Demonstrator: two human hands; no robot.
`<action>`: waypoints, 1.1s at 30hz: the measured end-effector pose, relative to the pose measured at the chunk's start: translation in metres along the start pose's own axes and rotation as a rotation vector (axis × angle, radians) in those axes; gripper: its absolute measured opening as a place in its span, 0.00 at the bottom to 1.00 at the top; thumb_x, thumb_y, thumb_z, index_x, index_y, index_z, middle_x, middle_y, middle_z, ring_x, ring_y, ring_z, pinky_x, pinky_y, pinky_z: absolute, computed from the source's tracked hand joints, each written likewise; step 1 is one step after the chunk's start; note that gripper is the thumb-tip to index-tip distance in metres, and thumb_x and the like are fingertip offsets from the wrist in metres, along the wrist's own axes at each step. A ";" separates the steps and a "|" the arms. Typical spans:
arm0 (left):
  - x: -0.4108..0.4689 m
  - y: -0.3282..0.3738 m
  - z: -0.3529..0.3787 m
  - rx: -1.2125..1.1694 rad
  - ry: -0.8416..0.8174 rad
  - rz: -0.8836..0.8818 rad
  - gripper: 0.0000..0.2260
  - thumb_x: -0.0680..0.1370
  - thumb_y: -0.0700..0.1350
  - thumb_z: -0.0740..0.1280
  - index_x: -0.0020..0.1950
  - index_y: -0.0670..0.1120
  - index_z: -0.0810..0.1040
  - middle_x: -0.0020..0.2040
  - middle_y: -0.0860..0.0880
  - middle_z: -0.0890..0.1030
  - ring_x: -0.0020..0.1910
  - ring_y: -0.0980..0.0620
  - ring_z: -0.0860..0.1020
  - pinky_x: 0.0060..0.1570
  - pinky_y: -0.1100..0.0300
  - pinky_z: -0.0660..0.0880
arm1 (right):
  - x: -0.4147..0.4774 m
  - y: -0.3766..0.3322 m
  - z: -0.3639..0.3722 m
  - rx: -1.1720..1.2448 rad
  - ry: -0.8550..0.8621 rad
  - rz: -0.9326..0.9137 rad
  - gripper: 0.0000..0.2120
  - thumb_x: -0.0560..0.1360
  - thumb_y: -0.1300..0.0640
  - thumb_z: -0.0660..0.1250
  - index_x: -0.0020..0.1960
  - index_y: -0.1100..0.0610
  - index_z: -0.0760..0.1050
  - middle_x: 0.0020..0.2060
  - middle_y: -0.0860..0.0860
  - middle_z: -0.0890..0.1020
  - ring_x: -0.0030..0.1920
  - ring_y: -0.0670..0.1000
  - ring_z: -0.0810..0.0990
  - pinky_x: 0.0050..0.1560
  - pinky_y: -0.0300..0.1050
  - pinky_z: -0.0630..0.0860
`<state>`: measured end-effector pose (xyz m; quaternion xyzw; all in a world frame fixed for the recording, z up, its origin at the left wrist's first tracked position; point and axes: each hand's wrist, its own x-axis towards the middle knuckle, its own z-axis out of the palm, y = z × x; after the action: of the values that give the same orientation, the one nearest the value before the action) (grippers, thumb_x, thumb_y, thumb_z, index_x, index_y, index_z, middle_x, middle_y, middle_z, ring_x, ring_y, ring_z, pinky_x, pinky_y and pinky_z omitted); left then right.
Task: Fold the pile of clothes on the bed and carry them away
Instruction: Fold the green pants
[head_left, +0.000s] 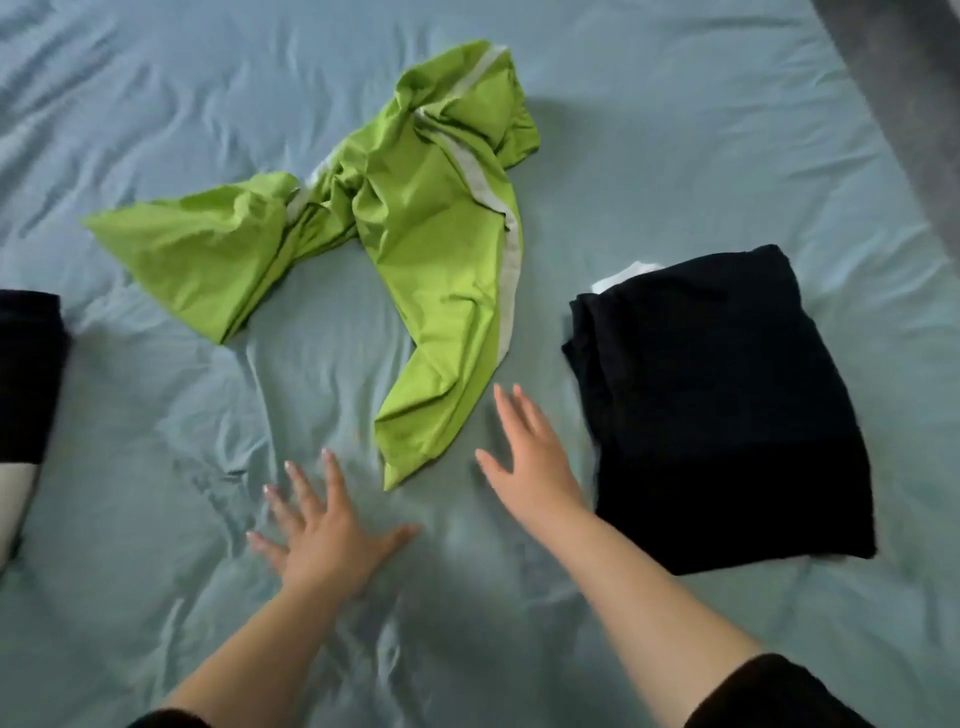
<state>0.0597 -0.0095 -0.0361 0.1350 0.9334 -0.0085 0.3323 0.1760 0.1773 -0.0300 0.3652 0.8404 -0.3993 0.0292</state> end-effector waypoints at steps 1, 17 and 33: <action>0.006 -0.013 0.001 0.014 -0.059 -0.042 0.60 0.56 0.81 0.61 0.72 0.62 0.25 0.77 0.49 0.30 0.77 0.40 0.36 0.69 0.28 0.48 | 0.010 -0.011 0.011 -0.023 -0.045 0.002 0.42 0.76 0.44 0.65 0.78 0.45 0.40 0.79 0.51 0.41 0.78 0.52 0.43 0.76 0.48 0.48; 0.021 -0.073 -0.030 -0.903 -0.138 0.001 0.18 0.80 0.42 0.63 0.71 0.46 0.72 0.59 0.45 0.79 0.54 0.45 0.78 0.52 0.50 0.76 | -0.045 -0.105 0.089 0.229 -0.206 0.273 0.13 0.77 0.52 0.66 0.59 0.56 0.79 0.54 0.58 0.83 0.56 0.58 0.80 0.48 0.42 0.73; -0.167 -0.114 -0.015 -1.318 -0.577 -0.131 0.07 0.76 0.32 0.65 0.45 0.37 0.84 0.41 0.39 0.85 0.37 0.47 0.82 0.38 0.55 0.81 | -0.190 -0.095 0.054 1.117 0.104 0.763 0.36 0.64 0.29 0.65 0.67 0.47 0.71 0.61 0.48 0.81 0.59 0.53 0.80 0.57 0.58 0.77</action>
<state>0.1445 -0.1589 0.0714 -0.1576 0.6257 0.5011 0.5766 0.2411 -0.0113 0.0597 0.6154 0.3205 -0.7171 -0.0654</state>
